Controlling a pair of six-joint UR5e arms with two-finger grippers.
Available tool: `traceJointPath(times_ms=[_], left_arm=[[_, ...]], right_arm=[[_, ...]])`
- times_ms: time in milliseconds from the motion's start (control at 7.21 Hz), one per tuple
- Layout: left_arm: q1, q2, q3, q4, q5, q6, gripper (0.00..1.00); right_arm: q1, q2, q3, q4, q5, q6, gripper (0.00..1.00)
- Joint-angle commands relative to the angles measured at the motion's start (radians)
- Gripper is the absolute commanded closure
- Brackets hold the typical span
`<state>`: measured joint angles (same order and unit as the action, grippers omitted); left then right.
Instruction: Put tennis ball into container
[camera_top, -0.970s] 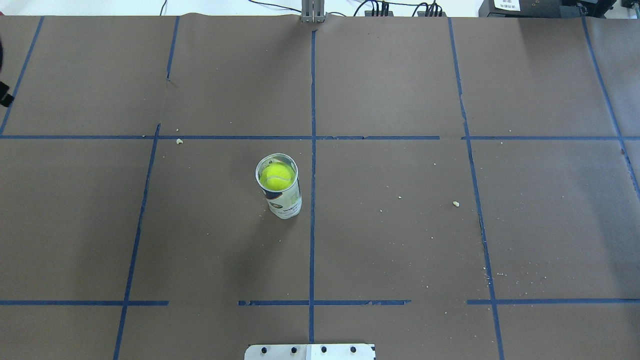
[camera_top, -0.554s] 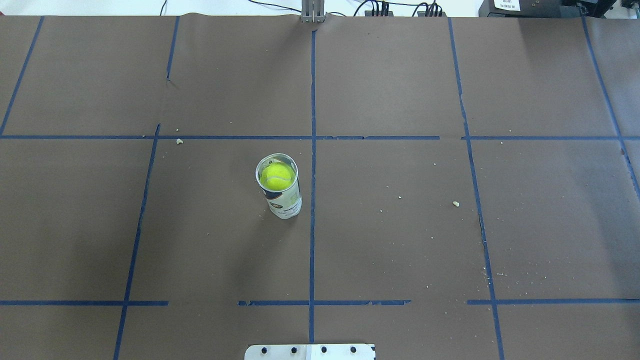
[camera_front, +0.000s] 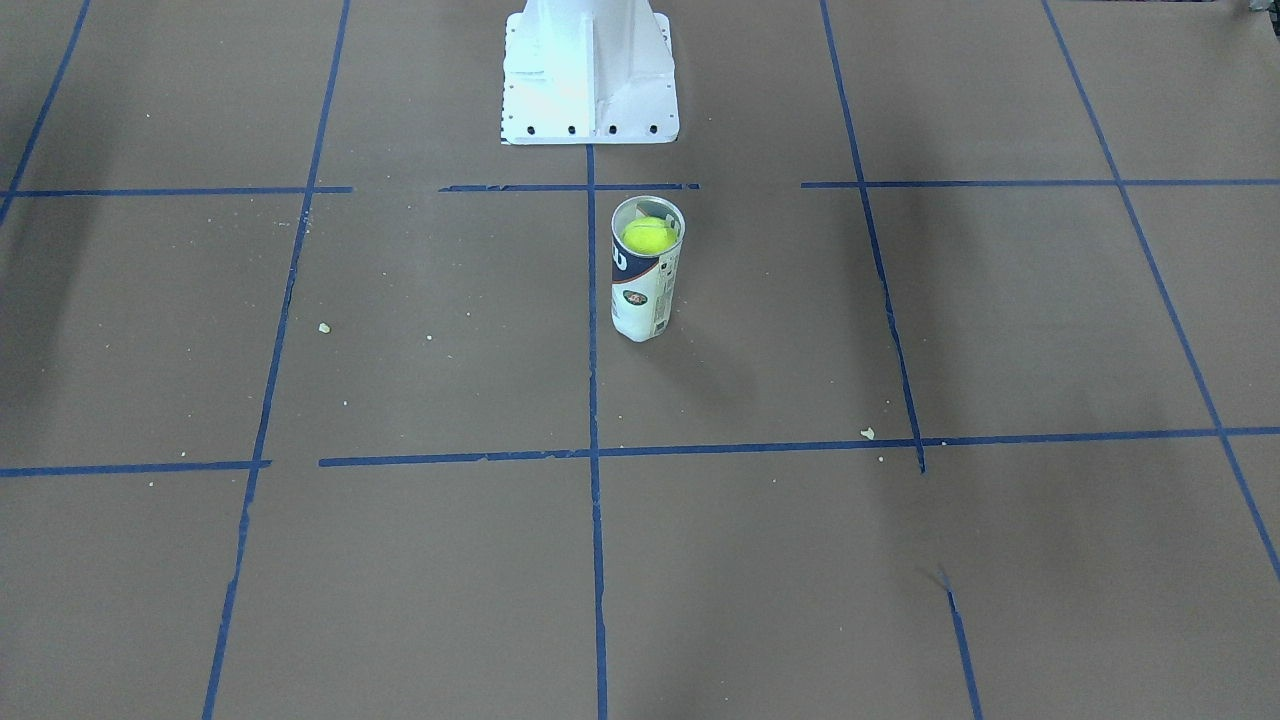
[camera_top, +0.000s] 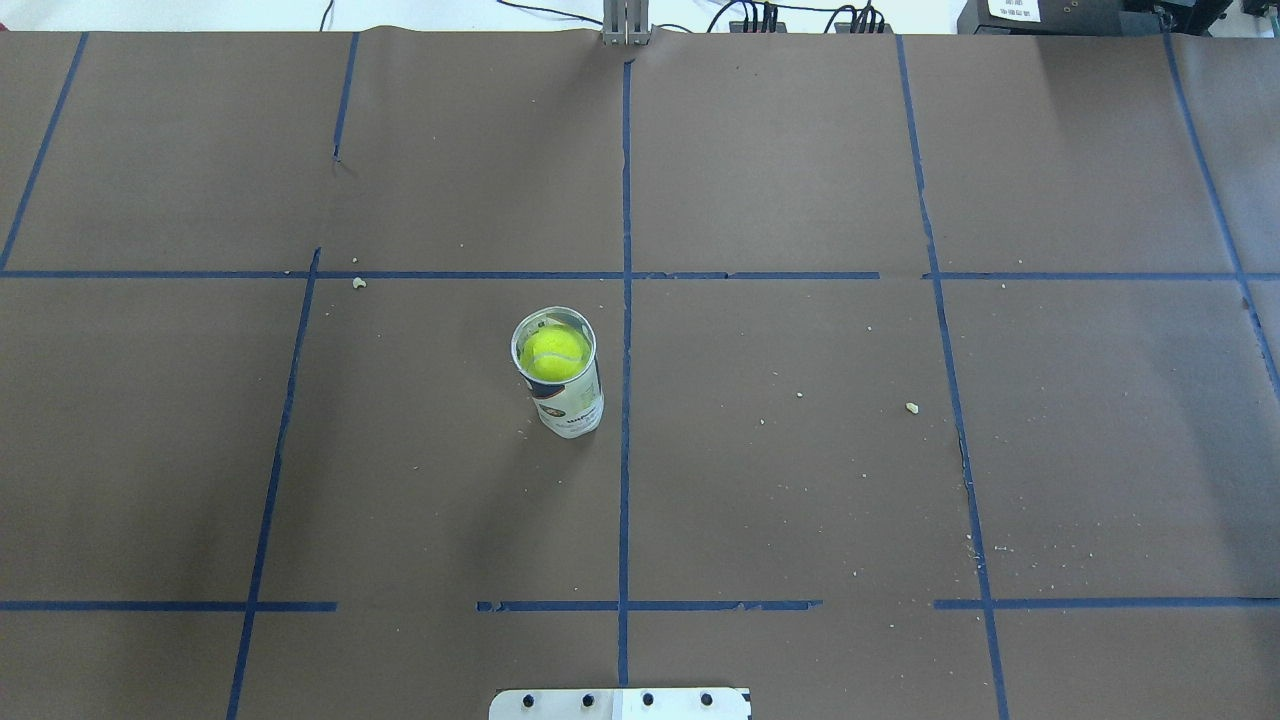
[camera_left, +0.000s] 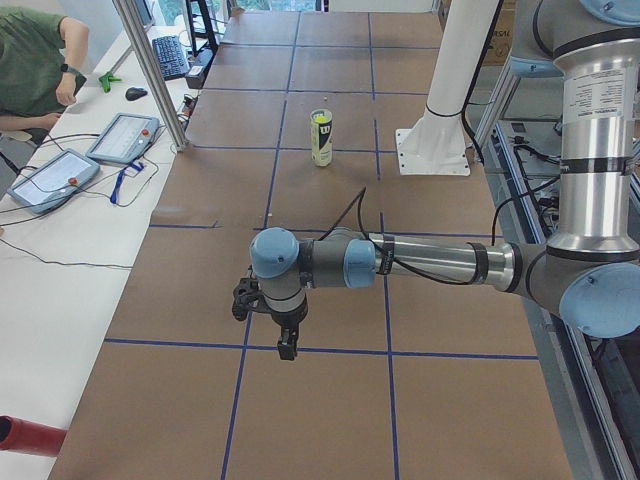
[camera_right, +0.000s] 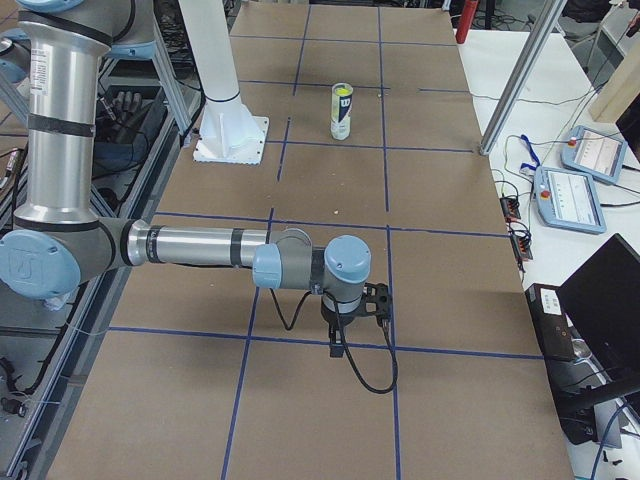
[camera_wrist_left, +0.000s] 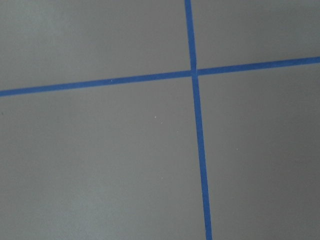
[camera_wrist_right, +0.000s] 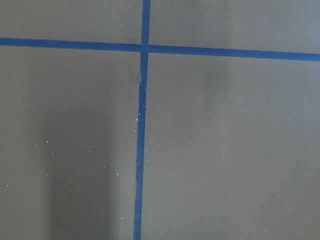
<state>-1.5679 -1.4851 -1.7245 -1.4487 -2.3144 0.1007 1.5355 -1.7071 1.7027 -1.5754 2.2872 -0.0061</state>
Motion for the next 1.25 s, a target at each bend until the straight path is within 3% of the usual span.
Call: traceJointPath(times_ms=[0,1109], left_arm=[[0.0,0.014,-0.001,-0.009,-0.037,-0.009,0.0],[0.002,-0.006,-0.026,-0.044,-0.031,-0.009,0.0]], right_arm=[[0.0,0.0,0.0,0.0,0.0,0.0,0.0],[0.0,0.0,0.0,0.0,0.0,0.0,0.0]])
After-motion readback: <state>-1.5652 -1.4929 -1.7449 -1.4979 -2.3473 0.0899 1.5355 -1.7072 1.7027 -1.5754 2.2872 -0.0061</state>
